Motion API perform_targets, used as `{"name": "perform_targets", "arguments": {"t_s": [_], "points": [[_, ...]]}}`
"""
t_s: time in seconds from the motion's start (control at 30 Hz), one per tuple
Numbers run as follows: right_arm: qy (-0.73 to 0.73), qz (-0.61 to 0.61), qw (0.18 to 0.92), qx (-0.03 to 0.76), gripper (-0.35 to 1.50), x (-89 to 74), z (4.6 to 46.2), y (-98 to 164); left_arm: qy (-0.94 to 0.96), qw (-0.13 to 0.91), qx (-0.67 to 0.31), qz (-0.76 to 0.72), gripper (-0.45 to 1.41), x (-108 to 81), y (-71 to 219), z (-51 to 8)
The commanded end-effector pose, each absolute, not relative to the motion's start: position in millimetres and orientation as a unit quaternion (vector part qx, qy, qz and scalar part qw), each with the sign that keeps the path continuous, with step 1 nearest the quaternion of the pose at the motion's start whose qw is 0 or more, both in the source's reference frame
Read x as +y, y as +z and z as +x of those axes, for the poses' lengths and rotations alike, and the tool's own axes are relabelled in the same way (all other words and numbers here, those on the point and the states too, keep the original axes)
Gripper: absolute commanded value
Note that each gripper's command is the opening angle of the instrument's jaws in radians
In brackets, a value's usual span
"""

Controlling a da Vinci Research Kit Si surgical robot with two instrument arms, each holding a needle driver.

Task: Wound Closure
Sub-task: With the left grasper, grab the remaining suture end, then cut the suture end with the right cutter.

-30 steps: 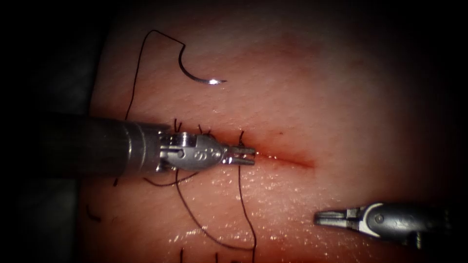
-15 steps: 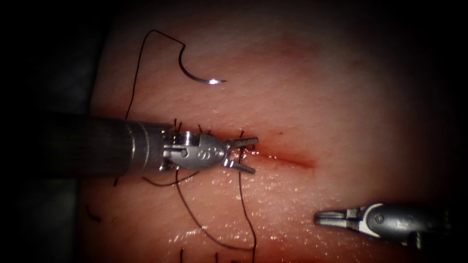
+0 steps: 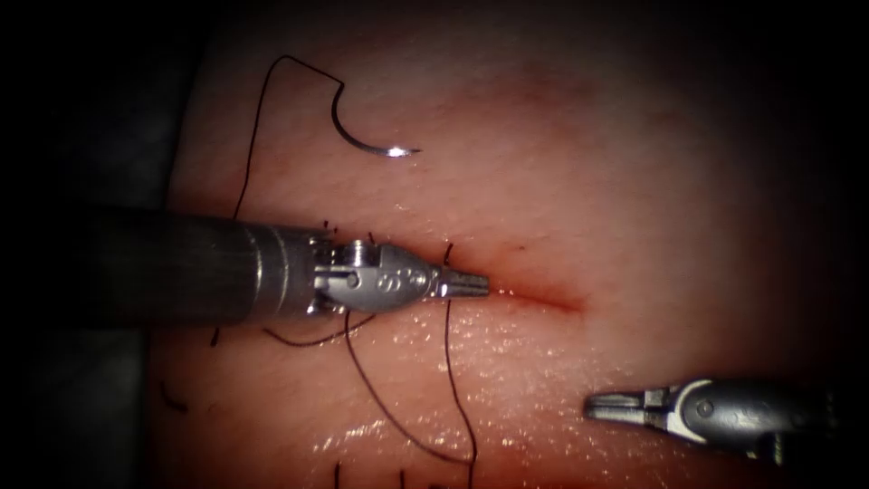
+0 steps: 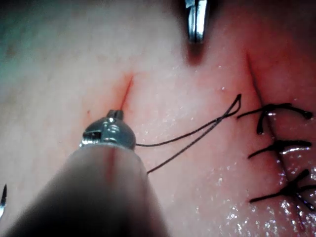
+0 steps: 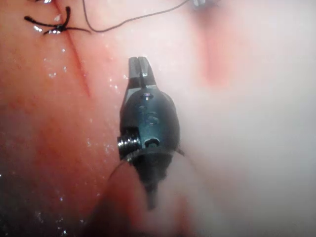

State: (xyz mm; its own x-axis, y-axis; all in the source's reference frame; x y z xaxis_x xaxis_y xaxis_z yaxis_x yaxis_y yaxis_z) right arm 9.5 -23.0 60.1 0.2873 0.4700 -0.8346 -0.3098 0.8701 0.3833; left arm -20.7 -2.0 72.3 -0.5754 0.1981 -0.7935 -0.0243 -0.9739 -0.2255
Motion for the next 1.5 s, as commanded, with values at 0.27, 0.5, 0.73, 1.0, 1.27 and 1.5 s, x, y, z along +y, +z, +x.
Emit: {"name": "perform_targets", "arguments": {"t_s": [0.27,0.5,0.73,1.0,1.27,1.5], "points": [[0.248,0.056,0.787,0.563,0.27,-21.8,13.8,62,0.884,0.068,-0.104,-0.451,-0.45,-2.5,72,-18.3],[0.231,-0.027,0.79,0.568,1.16,-20.3,18.7,63,0.877,0.081,-0.089,-0.466,-0.45,-2.0,72,-17.7],[0.19,-0.097,0.819,0.532,1.33,-19.1,22.1,64,0.866,0.094,-0.07,-0.487,-0.45,-1.0,72,-17.4],[0.186,-0.113,0.827,0.519,1.36,-17.4,22.7,66,0.834,0.083,-0.082,-0.539,-0.45,-0.7,73,-16.9],[0.198,-0.121,0.828,0.511,1.35,-16.1,23.7,67,0.806,0.092,-0.103,-0.575,-0.45,-0.7,73,-16.6],[0.214,-0.123,0.826,0.506,1.36,-15.7,25.5,69,0.79,0.094,-0.116,-0.594,-0.45,-0.8,73,-16.2]]}}
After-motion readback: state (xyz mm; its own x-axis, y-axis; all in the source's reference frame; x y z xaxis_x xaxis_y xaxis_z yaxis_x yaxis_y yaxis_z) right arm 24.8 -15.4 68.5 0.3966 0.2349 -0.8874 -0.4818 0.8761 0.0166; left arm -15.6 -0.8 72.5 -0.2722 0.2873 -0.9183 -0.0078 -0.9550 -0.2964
